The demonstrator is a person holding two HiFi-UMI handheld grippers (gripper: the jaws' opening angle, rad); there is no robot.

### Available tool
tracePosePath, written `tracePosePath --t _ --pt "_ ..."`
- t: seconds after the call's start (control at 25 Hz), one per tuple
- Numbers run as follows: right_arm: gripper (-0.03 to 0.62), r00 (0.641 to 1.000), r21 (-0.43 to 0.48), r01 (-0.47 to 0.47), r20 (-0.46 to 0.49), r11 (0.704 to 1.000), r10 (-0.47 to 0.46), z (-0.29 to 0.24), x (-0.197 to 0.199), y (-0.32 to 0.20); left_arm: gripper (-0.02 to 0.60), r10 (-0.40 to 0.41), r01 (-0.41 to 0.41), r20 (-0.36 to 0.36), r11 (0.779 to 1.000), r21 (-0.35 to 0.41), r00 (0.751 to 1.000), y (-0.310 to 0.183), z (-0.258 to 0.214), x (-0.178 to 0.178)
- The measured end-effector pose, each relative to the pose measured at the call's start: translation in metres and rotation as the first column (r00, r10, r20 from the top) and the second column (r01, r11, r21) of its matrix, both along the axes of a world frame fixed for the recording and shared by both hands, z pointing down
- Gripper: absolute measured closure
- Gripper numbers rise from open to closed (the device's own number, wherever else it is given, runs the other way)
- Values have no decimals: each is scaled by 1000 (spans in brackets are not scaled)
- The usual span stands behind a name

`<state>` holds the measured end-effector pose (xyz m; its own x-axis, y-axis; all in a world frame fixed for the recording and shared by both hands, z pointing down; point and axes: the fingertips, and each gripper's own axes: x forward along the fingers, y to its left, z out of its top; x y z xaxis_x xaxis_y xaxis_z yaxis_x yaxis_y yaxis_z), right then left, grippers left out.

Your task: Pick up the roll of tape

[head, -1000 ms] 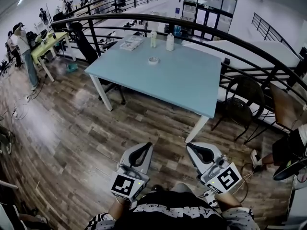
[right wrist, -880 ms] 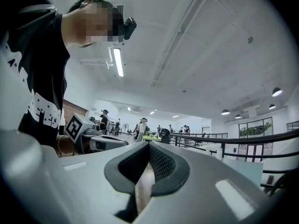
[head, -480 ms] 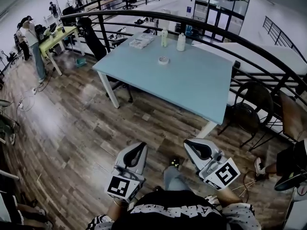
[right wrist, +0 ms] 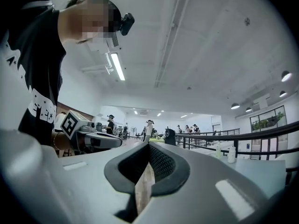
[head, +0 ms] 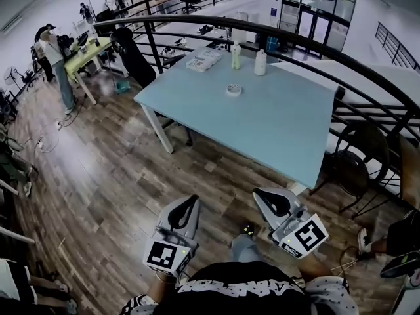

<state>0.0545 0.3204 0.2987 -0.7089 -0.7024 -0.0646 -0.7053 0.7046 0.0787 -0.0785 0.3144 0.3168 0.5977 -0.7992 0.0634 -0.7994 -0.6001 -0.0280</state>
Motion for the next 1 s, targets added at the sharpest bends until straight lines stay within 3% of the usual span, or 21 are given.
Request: tracePosePath --t 0.36,1.0 --pt "589 1000 -32 17 15 999 -17 17 30 -63 581 -20 20 -1 1000 -19 1000 -61 7 33" --pt "589 989 3 113 93 994 -113 18 74 -147 581 -145 145 101 989 9 984 -122 -1 66"
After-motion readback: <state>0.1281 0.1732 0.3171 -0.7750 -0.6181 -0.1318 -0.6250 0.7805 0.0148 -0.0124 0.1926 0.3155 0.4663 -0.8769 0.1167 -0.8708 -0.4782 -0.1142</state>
